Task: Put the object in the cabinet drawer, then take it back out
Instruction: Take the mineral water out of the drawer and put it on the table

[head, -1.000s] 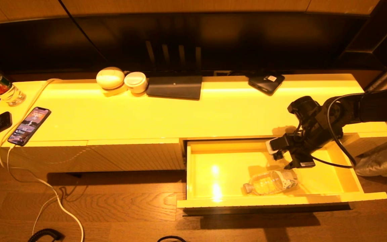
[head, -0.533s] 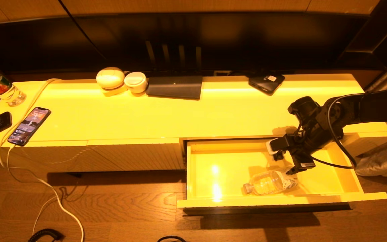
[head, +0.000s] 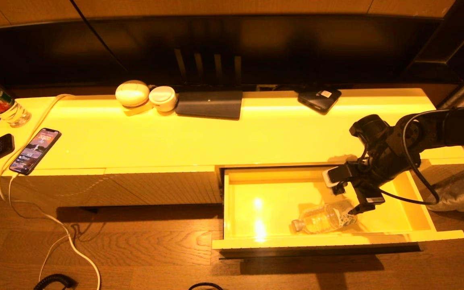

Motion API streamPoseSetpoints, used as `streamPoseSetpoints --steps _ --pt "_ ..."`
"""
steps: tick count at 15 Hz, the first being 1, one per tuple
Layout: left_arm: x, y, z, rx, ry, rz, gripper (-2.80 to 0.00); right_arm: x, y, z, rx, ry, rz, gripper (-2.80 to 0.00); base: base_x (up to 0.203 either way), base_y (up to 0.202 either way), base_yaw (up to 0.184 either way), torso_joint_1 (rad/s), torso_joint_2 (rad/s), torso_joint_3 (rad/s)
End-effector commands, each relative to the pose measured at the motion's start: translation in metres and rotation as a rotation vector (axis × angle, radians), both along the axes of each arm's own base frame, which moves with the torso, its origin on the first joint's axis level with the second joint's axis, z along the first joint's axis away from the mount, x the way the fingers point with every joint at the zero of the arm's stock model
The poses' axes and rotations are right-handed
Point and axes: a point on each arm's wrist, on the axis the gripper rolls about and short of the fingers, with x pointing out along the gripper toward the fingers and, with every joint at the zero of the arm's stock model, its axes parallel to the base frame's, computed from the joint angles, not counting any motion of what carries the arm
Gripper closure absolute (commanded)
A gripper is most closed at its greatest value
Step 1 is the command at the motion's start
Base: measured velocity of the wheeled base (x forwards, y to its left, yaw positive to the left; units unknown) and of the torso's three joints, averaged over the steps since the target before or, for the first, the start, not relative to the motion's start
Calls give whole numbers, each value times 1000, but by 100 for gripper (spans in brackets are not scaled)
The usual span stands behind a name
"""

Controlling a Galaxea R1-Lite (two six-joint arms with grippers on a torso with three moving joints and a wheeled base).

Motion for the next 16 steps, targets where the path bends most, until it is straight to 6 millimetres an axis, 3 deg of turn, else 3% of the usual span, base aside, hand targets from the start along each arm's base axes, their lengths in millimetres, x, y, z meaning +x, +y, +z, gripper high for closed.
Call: streamPoseSetpoints --steps 1,10,16 --pt "0 0 0 0 1 2 0 1 2 -4 -6 11 12 -280 0 0 0 0 0 0" --pt "0 0 0 0 1 2 0 25 18 -25 -4 66 17 -280 0 0 0 0 0 0" --pt "0 0 0 0 1 2 0 28 24 -28 -4 74 25 -280 0 0 0 0 0 0"
